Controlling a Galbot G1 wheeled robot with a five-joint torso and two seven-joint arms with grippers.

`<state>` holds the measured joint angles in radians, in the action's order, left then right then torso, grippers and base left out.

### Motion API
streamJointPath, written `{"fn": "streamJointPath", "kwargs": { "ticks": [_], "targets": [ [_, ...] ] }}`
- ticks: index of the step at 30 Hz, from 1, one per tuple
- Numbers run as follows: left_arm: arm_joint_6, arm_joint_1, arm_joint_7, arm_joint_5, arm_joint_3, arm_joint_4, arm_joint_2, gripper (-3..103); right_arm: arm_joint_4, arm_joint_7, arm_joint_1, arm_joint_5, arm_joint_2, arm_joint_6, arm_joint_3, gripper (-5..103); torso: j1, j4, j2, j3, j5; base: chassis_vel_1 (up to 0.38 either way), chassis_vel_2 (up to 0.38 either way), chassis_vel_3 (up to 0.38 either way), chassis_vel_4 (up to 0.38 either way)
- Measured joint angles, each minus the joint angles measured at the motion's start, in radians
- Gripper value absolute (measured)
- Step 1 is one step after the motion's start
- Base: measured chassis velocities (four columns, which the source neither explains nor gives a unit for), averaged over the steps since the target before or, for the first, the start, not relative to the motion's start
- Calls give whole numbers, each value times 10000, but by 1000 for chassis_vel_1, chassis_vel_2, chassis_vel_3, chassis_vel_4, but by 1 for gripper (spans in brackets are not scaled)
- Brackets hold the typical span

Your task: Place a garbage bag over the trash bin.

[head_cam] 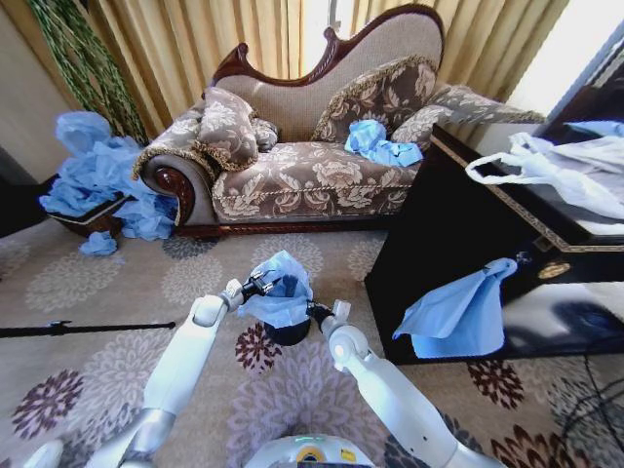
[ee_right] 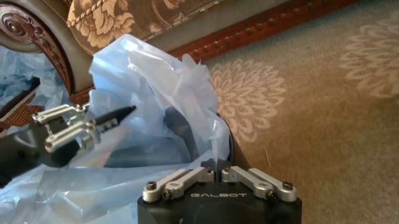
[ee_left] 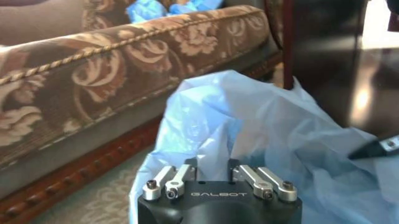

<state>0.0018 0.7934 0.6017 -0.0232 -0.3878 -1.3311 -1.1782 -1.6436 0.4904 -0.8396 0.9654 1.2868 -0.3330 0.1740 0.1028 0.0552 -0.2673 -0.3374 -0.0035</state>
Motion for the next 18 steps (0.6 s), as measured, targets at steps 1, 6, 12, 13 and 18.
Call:
{"fn": "streamJointPath", "kwargs": {
  "ticks": [1,6,12,13,18],
  "targets": [
    [21,8,-199,-135,0,-29,9,23,-2,-6,-1,-17,-5,1,5,0,0,1,0,0,0,0,0,0,0],
    [64,103,-1616,-1081,183,-332,85,7,-37,-29,-3,-98,-30,11,17,0,0,1,0,0,0,0,0,0,0],
    [356,546,-2725,-2346,249,-1432,167,0,-281,-30,-21,-116,-157,13,58,0,0,1,0,0,1,0,0,0,0],
    [433,654,-2920,-2568,246,-1622,192,0,-295,-30,-16,-129,-188,13,61,0,-1,1,0,0,1,0,0,0,0],
    [545,1091,-3650,-3030,50,-2301,309,0,-313,-54,93,-263,-351,13,66,0,0,0,0,0,0,0,0,0,0]
  ]
}}
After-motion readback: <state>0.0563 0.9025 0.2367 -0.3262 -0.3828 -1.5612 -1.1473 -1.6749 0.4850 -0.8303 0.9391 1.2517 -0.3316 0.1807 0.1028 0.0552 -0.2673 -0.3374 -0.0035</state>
